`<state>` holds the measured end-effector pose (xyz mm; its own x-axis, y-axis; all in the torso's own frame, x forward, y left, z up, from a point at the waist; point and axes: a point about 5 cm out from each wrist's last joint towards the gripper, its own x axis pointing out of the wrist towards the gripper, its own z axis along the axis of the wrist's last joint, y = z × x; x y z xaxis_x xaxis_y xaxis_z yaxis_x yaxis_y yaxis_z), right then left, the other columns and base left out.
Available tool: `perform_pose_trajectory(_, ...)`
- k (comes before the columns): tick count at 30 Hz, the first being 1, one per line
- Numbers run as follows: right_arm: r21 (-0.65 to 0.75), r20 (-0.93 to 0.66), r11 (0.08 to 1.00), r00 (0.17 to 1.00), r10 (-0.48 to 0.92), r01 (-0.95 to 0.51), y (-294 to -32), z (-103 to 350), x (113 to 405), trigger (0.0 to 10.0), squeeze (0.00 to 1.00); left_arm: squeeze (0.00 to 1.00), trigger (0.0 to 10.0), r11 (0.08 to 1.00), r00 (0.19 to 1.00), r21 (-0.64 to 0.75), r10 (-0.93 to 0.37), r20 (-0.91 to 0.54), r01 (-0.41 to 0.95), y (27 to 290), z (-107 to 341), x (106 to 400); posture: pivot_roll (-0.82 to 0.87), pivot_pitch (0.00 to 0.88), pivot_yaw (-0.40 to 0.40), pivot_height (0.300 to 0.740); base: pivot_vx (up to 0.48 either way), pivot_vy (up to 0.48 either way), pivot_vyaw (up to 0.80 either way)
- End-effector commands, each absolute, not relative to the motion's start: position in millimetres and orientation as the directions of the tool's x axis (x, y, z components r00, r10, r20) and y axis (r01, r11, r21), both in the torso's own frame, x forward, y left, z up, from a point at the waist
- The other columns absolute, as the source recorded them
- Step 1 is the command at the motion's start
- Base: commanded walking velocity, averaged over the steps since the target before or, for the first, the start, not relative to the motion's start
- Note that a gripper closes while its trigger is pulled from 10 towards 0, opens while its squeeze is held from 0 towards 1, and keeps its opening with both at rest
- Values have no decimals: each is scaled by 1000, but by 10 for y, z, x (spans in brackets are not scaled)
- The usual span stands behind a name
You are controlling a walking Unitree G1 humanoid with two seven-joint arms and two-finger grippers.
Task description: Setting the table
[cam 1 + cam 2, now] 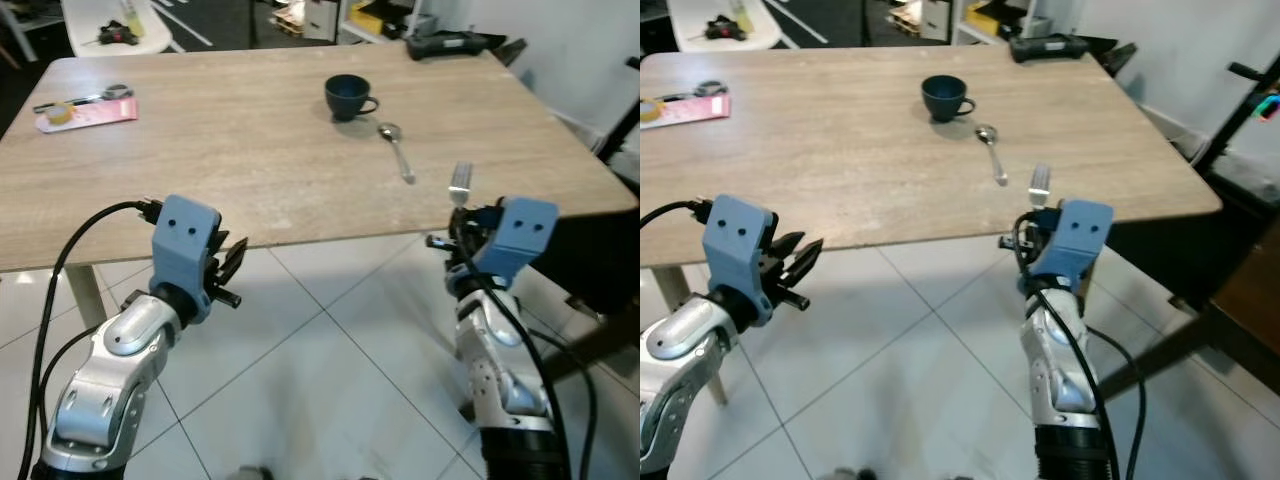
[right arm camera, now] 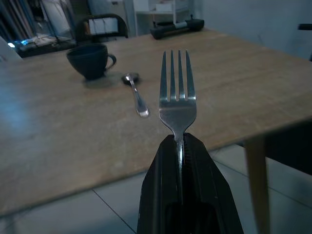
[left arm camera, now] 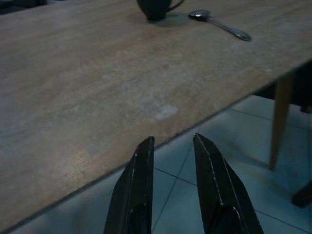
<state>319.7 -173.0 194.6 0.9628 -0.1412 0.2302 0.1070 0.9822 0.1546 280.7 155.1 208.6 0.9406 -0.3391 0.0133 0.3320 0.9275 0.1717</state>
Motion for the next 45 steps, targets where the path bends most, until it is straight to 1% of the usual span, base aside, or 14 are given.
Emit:
perform_pose_trajectory(1,159,214,982,967,-139,105,-1705,1900,3185,10000,0,0,10000,928,942,170,-336,-1,331,1570,2047,2799,87,119,42,740,0,0,0)
perform_pose_trajectory(7,164,215,981,966,-142,108,-1706,1898,3182,10000,0,0,10000,932,943,149,-333,-1,329,1566,2049,2812,86,121,46,740,0,0,0)
perform_pose_trajectory(13,160,216,981,966,-140,107,-1704,1903,3188,10000,0,0,10000,931,943,160,-332,-7,329,1564,2043,2819,84,120,47,740,0,0,0)
perform_pose_trajectory(17,190,200,975,967,-156,118,-1724,1887,3190,10000,0,0,10000,929,943,169,-332,-14,329,1570,2032,2829,85,119,47,740,0,0,-794)
perform_pose_trajectory(35,201,201,970,963,-179,138,-1756,1894,3188,10000,0,0,10000,921,939,188,-344,-12,340,1552,2039,2858,84,116,53,740,0,0,-800)
perform_pose_trajectory(45,203,204,968,961,-188,146,-1766,1909,3199,10000,0,0,10000,912,926,186,-376,25,365,1484,2111,2878,85,115,53,740,0,0,-800)
